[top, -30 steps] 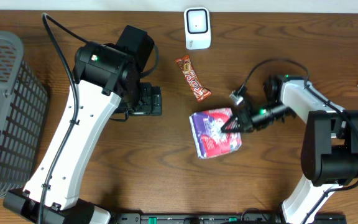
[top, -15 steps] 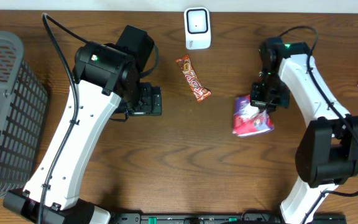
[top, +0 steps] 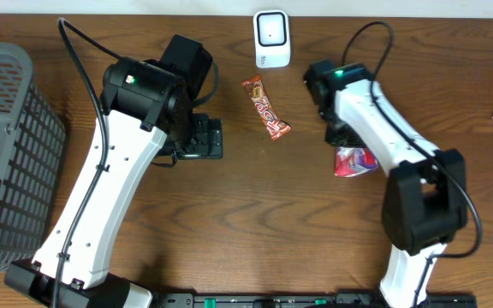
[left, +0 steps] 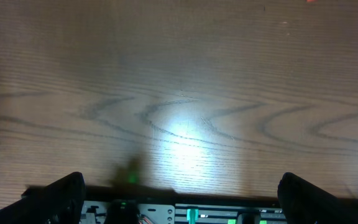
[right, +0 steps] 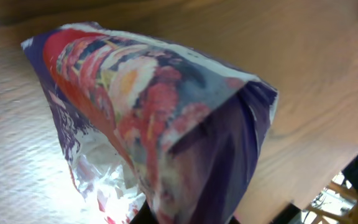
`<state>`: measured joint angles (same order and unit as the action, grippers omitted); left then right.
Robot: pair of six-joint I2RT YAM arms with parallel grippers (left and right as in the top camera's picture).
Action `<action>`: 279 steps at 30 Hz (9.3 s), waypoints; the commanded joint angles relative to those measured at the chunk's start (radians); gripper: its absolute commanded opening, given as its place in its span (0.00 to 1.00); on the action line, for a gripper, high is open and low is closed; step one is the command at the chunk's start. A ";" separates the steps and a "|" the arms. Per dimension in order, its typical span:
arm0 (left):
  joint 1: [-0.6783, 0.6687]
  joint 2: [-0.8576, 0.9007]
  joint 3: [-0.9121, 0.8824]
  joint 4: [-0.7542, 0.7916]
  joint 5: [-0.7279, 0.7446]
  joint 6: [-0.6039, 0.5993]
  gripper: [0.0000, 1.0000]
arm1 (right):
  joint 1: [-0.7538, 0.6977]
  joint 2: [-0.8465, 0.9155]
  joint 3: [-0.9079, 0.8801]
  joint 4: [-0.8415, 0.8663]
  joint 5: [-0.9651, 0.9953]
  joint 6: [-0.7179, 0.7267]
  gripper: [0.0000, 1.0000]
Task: Scan the item barcode
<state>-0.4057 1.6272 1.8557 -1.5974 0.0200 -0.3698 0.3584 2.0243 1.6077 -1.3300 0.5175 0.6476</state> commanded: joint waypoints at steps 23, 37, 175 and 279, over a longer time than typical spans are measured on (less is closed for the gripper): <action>0.006 0.002 -0.001 -0.006 -0.006 -0.010 0.98 | -0.133 0.054 0.388 -0.204 -0.636 -0.402 0.99; 0.006 0.002 -0.001 -0.006 -0.006 -0.010 0.98 | -0.120 0.053 0.225 -0.103 -0.878 -0.538 0.81; 0.006 0.002 -0.001 -0.005 -0.006 -0.010 0.98 | -0.259 0.048 0.049 0.555 -1.020 -0.036 0.01; 0.006 0.002 -0.001 -0.005 -0.006 -0.010 0.98 | -0.304 0.007 -0.087 -0.016 -1.264 -1.875 0.01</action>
<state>-0.4057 1.6272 1.8557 -1.5974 0.0200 -0.3698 0.0391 2.0556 1.5394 -1.3380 -0.7357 -1.1946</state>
